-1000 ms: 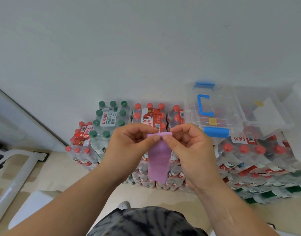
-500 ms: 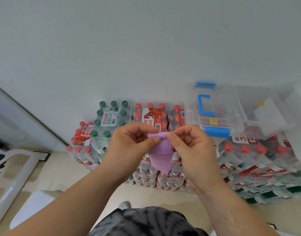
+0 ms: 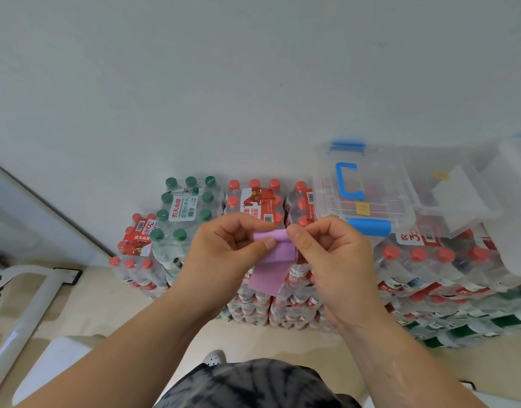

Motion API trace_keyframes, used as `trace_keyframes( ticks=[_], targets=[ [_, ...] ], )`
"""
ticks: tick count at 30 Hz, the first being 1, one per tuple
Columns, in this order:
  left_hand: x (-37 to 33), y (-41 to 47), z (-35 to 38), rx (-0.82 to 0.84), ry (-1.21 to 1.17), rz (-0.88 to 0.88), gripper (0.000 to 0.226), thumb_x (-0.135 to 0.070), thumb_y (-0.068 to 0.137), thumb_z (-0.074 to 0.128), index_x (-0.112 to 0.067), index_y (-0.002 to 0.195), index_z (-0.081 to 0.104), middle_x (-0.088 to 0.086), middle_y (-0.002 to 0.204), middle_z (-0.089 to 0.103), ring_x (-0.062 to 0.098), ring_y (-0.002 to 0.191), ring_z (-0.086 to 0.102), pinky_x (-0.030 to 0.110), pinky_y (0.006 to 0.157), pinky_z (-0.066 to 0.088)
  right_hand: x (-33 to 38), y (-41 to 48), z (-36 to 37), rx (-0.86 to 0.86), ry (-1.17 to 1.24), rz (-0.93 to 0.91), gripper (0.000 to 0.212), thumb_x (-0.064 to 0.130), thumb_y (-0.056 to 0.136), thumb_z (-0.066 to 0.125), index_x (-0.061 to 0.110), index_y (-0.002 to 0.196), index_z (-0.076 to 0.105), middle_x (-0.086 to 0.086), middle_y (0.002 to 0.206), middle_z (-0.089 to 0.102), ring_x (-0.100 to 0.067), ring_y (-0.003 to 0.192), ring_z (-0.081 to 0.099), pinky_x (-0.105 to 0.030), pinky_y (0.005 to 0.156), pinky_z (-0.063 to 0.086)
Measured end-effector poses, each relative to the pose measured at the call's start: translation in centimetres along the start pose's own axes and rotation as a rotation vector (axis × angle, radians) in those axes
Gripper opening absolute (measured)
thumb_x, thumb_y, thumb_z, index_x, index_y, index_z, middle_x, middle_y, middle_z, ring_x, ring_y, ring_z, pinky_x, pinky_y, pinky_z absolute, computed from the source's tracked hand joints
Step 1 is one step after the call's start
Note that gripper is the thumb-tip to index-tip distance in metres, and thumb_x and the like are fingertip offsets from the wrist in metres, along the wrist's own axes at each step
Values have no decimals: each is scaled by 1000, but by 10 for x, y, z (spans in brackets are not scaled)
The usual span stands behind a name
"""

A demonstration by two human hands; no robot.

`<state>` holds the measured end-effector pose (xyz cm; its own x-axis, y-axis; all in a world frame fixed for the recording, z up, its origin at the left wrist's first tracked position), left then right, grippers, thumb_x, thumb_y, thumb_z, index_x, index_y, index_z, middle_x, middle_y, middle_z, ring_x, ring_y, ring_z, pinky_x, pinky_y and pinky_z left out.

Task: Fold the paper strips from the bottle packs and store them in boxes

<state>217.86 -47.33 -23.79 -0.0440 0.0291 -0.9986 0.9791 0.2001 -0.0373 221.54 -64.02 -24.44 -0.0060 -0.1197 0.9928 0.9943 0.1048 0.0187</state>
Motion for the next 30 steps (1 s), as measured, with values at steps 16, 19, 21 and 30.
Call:
trace_keyframes(
  ticks=[16, 19, 21, 30],
  targets=[
    [2, 3, 6, 4, -57, -30, 20, 0, 82, 71, -18, 90, 76, 13, 89, 77, 23, 85, 73, 35, 79, 59, 5, 0, -3, 29, -28, -6, 24, 34, 73, 73, 11, 79, 69, 3, 67, 71, -6, 62, 65, -17, 60, 53],
    [8, 4, 8, 19, -37, -66, 18, -3, 87, 68, -13, 100, 74, 12, 92, 77, 27, 89, 74, 39, 79, 60, 5, 0, -5, 30, -47, -23, 12, 25, 76, 78, 17, 79, 69, 5, 72, 73, -6, 68, 68, -18, 63, 54],
    [8, 4, 9, 30, -26, -72, 18, -2, 88, 68, -12, 101, 74, 10, 93, 78, 27, 91, 74, 40, 81, 61, 4, 1, -6, 32, -47, -26, 11, 14, 81, 79, 18, 82, 69, 6, 75, 73, -6, 70, 68, -18, 63, 54],
    [1, 6, 10, 33, -66, -37, 18, -9, 79, 73, -18, 94, 77, 16, 91, 76, 29, 88, 74, 37, 78, 62, 2, 3, -7, 38, -30, -19, 7, 14, 85, 75, 17, 82, 69, 2, 74, 74, -9, 69, 69, -21, 63, 55]
  ],
)
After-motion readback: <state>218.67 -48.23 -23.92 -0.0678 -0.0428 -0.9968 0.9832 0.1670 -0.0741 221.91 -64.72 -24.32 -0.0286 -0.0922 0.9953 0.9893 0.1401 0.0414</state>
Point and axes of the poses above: each hand's wrist, its own y-axis towards the middle knuckle, its own z-axis out of the palm, x = y × z, the point moved 10 cm from there along y, towards the middle knuckle
